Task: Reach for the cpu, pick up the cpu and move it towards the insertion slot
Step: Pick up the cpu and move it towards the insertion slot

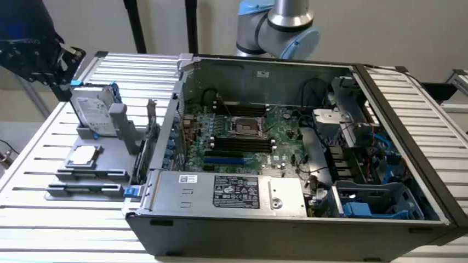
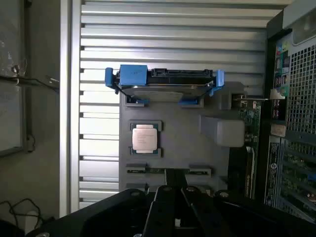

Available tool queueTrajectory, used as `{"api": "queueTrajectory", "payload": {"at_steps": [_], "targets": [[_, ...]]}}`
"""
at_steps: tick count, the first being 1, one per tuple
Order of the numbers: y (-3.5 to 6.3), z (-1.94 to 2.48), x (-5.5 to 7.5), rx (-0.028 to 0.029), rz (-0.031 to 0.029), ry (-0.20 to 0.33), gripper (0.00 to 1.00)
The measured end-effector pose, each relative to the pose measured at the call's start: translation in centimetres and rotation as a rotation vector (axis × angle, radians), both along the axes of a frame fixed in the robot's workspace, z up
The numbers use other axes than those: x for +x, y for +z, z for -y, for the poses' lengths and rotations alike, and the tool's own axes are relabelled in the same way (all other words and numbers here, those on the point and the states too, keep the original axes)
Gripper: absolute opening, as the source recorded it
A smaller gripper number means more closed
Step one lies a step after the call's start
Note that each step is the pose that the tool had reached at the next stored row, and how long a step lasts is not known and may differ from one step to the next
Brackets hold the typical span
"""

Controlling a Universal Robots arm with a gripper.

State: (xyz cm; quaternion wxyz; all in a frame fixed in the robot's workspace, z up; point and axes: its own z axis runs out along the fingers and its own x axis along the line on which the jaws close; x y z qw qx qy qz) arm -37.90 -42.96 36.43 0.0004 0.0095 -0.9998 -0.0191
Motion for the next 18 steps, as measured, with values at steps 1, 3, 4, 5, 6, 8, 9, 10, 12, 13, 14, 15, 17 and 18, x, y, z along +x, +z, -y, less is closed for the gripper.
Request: {"api": "queueTrajectory", "payload": {"at_steps": [1,3,4,5,6,8,9,10,12,13,14,15,17,18], "targets": [[0.0,0.0,0.0,0.0,0.0,0.0,0.11],[0.0,0.0,0.0,0.0,0.0,0.0,0.11],[0.0,0.0,0.0,0.0,0.0,0.0,0.11],[0.0,0.0,0.0,0.0,0.0,0.0,0.11],[0.0,0.0,0.0,0.0,0.0,0.0,0.11],[0.0,0.0,0.0,0.0,0.0,0.0,0.11],[0.0,0.0,0.0,0.0,0.0,0.0,0.11],[0.0,0.0,0.0,0.0,0.0,0.0,0.11],[0.0,0.0,0.0,-0.0001,0.0,0.0,0.11],[0.01,-0.02,-0.03,-0.0001,-0.0001,0.0,0.11],[0.0,-0.06,-0.08,-0.0002,-0.0002,0.0,0.11],[-0.02,-0.14,-0.19,-0.0002,-0.0001,0.0,0.11],[-0.07,-0.3,-0.57,-0.0005,0.0001,0.0,0.11],[-0.09,-0.39,-0.85,-0.0013,0.0001,0.0,0.11]]}}
